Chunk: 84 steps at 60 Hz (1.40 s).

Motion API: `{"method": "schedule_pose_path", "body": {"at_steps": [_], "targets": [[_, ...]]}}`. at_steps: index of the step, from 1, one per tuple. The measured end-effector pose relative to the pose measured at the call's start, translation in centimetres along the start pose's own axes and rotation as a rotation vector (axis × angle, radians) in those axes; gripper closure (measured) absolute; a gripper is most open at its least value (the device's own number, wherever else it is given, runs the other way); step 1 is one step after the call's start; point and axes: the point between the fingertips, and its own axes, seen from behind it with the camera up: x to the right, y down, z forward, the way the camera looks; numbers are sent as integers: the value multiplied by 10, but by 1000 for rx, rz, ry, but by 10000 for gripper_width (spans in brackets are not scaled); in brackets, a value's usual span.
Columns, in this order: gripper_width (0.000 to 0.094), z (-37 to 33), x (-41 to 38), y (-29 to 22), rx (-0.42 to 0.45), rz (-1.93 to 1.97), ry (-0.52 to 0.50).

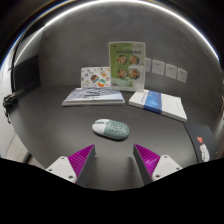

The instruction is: Arrange mouse

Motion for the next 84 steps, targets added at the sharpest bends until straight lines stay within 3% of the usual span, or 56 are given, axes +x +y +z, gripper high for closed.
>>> {"method": "schedule_pose_path", "body": {"at_steps": [10,20,35,36,40,41,44,45,47,48,49,50,55,62,67,73,78,84], "targets": [[134,36,20,-12,-51,-7,58],[145,74,17,-32,-104,86,45],[177,121,35,-63,-89,126,90],[149,123,36,-65,-87,124,86],[286,127,40,-66,-86,135,99],[378,127,41,-67,-85,140,107],[364,127,41,-66,-79,138,118],[437,127,41,-66,-80,130,119],[468,127,40,-66,-84,113,124],[479,127,40,-66,-86,110,124],[424,127,39,-66,-90,113,122],[503,126,37,-67,-93,117,116],[504,118,23,-73,-99,129,55],[504,73,29,-134,53,70,42],[504,14,62,-193,199,40,82],[507,-54,158,-225,308,-18,225],[511,-97,255,-210,306,-12,366],[510,-97,355,-138,239,37,433]]}}
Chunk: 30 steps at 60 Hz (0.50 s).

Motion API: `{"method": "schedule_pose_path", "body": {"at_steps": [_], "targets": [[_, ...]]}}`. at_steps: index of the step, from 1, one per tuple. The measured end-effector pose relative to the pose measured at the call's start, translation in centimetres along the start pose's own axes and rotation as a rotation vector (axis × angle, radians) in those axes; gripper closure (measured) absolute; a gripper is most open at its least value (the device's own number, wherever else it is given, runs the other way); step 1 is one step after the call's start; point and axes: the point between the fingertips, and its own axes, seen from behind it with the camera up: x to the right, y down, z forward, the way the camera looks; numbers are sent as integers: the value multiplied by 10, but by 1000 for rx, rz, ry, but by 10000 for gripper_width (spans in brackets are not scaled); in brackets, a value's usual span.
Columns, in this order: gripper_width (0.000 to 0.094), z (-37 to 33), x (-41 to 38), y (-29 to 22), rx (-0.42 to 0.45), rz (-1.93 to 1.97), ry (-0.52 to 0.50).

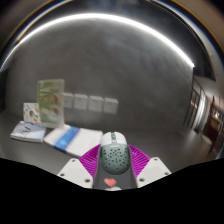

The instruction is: Arrange mouse

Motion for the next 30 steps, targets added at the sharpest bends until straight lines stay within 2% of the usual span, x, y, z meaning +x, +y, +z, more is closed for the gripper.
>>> {"method": "schedule_pose_path", "body": {"at_steps": [5,13,19,20,23,24,25,26,30], "targets": [[511,23,51,74,-129,84,-22],[508,53,60,167,-259,110,-140],[496,59,64,196,-309,101,-198],[504,62,64,192,-286,103,-207],[506,60,62,192,-287,91,-228],[496,61,61,193,-289,86,-233],[418,60,61,193,-295,82,-237],[450,60,61,194,-300,77,-241],[390,63,61,192,-299,64,-262]]}}
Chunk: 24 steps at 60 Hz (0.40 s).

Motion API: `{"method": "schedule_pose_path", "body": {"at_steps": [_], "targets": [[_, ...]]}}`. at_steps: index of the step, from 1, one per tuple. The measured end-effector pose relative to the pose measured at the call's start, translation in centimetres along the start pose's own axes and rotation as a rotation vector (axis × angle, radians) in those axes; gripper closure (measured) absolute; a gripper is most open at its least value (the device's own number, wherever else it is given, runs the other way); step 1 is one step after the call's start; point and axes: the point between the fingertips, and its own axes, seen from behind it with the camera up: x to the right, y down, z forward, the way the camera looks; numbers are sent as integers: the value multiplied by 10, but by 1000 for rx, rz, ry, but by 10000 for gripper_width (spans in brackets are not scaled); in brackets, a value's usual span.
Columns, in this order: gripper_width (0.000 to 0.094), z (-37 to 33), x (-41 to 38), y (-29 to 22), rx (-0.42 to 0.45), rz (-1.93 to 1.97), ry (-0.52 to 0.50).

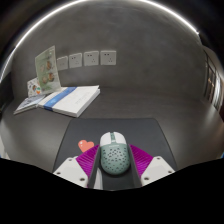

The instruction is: Arrange mouse

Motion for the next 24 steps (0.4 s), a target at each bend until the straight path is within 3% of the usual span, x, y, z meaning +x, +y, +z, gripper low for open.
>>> {"method": "schedule_pose_path", "body": {"at_steps": [8,10,16,24], "targets": [[34,-20,-4,4,-11,34,-65],[84,-29,-7,4,0,43,-91],[89,-68,-3,8,31,69,-139],[92,-119,27,36,37,95,-104]]}}
